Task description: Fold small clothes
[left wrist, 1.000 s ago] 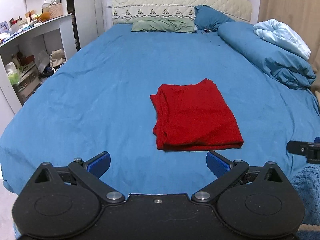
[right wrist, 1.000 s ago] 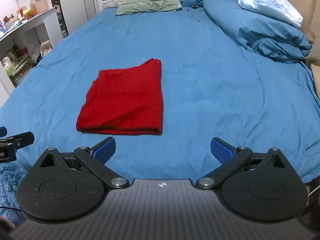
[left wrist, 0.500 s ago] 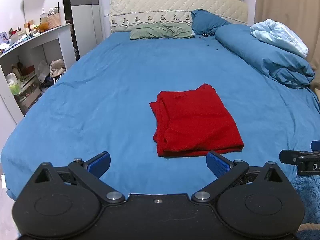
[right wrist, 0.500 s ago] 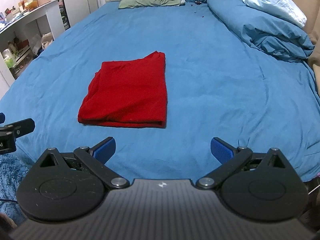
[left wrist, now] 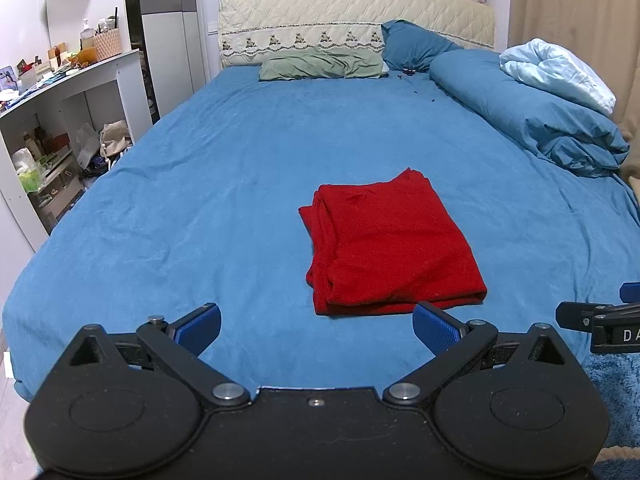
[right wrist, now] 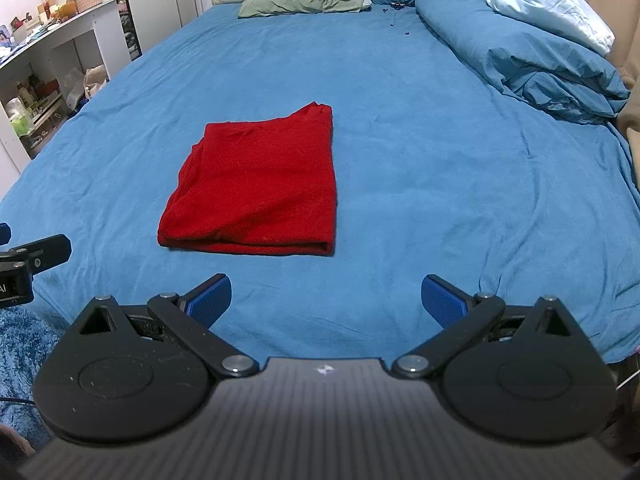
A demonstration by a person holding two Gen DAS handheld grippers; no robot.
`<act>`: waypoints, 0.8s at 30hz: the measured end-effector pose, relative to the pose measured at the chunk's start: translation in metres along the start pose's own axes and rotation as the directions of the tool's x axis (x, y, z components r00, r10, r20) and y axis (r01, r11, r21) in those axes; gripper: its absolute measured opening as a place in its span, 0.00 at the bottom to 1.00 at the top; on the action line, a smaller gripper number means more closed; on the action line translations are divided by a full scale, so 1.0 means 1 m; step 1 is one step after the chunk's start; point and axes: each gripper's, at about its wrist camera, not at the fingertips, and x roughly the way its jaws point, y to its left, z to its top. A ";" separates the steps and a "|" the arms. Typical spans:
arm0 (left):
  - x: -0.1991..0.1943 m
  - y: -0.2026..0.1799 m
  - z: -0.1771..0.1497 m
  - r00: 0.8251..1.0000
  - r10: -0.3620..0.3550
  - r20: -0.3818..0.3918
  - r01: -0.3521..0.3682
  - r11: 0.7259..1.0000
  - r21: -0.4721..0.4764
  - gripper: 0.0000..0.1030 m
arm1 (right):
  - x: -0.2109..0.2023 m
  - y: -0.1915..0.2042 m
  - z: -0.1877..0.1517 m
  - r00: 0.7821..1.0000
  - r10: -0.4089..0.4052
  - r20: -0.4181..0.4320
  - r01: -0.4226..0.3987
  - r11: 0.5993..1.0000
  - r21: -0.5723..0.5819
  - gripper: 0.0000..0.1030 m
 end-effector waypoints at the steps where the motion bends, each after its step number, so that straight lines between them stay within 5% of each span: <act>1: 0.000 0.000 0.000 1.000 0.000 0.000 0.000 1.000 0.000 1.00 | 0.000 0.000 0.000 1.000 -0.001 0.000 0.001 1.000 0.001 1.00; 24: -0.001 0.000 0.000 1.000 0.011 0.004 -0.011 1.000 0.000 1.00 | 0.000 0.007 -0.002 1.000 -0.004 -0.004 0.004 1.000 0.007 1.00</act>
